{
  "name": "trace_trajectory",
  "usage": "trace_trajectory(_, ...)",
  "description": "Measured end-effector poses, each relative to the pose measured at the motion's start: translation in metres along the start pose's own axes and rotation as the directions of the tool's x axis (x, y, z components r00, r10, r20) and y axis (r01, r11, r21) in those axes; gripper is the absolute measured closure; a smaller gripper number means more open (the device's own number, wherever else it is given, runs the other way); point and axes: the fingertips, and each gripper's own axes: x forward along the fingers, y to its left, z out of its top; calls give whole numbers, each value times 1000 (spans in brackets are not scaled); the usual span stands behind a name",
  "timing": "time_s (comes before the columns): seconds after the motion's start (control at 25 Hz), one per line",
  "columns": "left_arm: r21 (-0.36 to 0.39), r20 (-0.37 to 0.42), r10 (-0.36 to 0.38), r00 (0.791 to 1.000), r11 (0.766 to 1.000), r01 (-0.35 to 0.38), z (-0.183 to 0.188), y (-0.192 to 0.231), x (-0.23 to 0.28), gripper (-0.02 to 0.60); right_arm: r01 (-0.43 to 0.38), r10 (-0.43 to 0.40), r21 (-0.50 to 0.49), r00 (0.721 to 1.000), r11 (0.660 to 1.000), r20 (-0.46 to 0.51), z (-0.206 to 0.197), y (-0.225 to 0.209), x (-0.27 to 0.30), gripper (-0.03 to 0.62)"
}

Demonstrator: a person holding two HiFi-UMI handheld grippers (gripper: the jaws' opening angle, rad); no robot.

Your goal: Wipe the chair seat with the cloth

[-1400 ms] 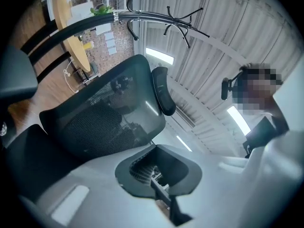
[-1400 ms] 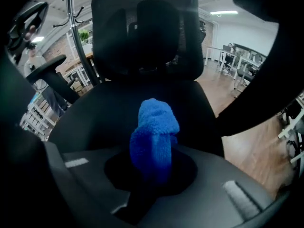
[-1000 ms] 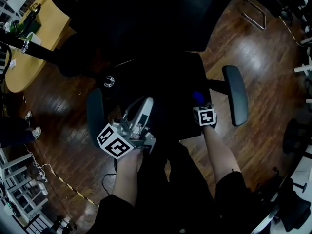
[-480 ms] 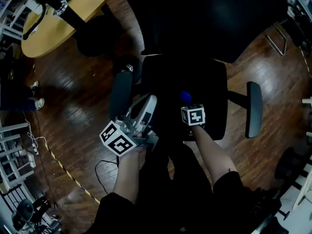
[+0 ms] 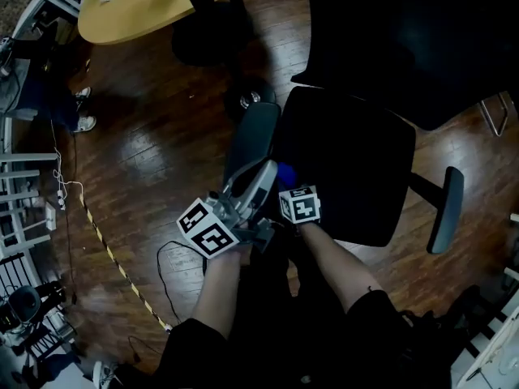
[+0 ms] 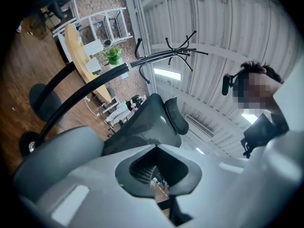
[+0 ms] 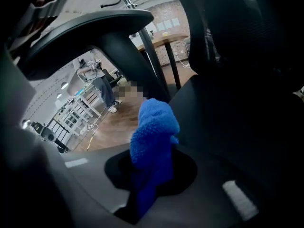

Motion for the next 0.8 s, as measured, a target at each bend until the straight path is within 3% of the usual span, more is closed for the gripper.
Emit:
trace_trajectory(0.2,-9,-8,-10,1000,1000,10,-5,2,2,584,10,-10,-2,1000,1000,15,-9,-8,-3,556)
trace_trajectory(0.44,-26,-59,-61,996,998,59,-22,-6,29,584,107,-108,70,994,992,6,-27,-58,-32,556)
trace_trajectory(0.8,-97,-173,-190,966,980,175,-75,-27,88,584,319,-317,239,947,917,-50,-89,-171,-103,556)
